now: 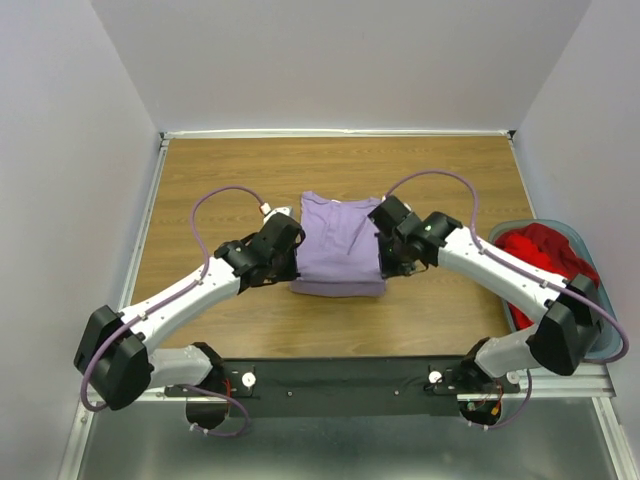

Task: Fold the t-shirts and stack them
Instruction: Fold the tshirt

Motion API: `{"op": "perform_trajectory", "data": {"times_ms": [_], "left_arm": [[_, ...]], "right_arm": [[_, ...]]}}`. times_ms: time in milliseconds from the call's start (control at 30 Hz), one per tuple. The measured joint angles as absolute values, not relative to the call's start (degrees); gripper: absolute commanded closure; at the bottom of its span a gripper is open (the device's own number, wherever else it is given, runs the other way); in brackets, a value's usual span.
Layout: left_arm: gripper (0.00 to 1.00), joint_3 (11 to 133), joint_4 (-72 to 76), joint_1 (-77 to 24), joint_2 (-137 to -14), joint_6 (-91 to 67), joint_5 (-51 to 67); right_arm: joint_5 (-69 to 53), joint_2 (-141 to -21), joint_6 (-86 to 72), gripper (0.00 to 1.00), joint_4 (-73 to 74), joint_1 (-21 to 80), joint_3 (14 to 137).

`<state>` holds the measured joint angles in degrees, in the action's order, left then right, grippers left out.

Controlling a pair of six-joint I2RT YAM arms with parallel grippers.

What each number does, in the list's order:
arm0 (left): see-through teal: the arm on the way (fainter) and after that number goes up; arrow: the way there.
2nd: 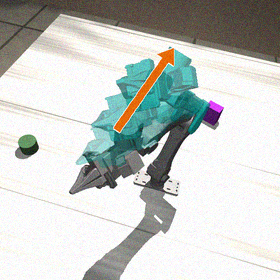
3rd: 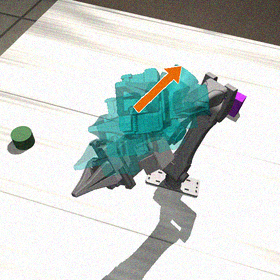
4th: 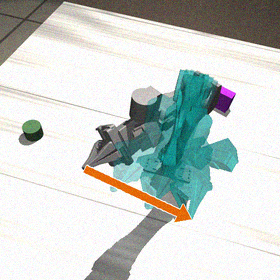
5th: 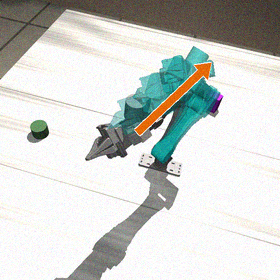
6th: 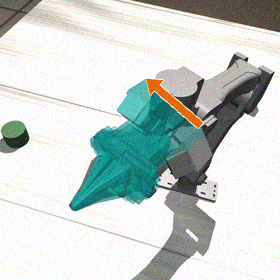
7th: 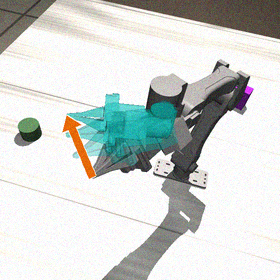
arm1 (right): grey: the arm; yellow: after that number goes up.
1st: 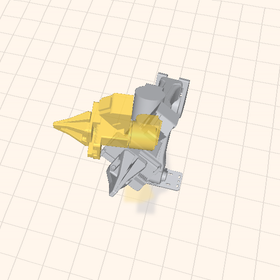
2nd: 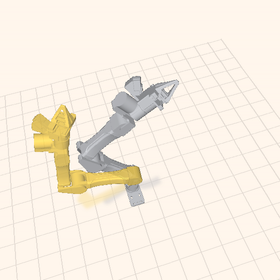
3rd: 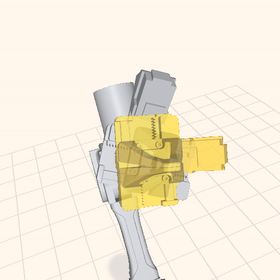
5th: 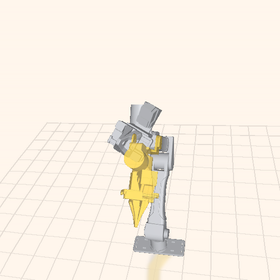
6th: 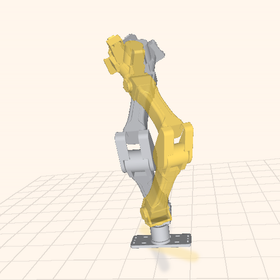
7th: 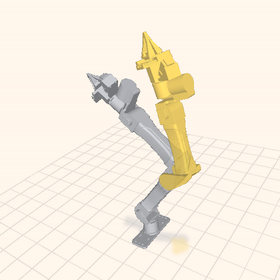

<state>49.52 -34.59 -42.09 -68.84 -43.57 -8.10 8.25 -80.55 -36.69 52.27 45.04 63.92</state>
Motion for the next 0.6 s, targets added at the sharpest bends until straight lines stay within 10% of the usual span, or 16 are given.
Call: {"op": "perform_trajectory", "data": {"times_ms": [600], "left_arm": [[1.00,64.5,-29.7,-30.6,-81.4,-31.2,-6.3]], "right_arm": [[9.1,-91.8,-24.5,1.00,53.3,34.3,81.3]]}}
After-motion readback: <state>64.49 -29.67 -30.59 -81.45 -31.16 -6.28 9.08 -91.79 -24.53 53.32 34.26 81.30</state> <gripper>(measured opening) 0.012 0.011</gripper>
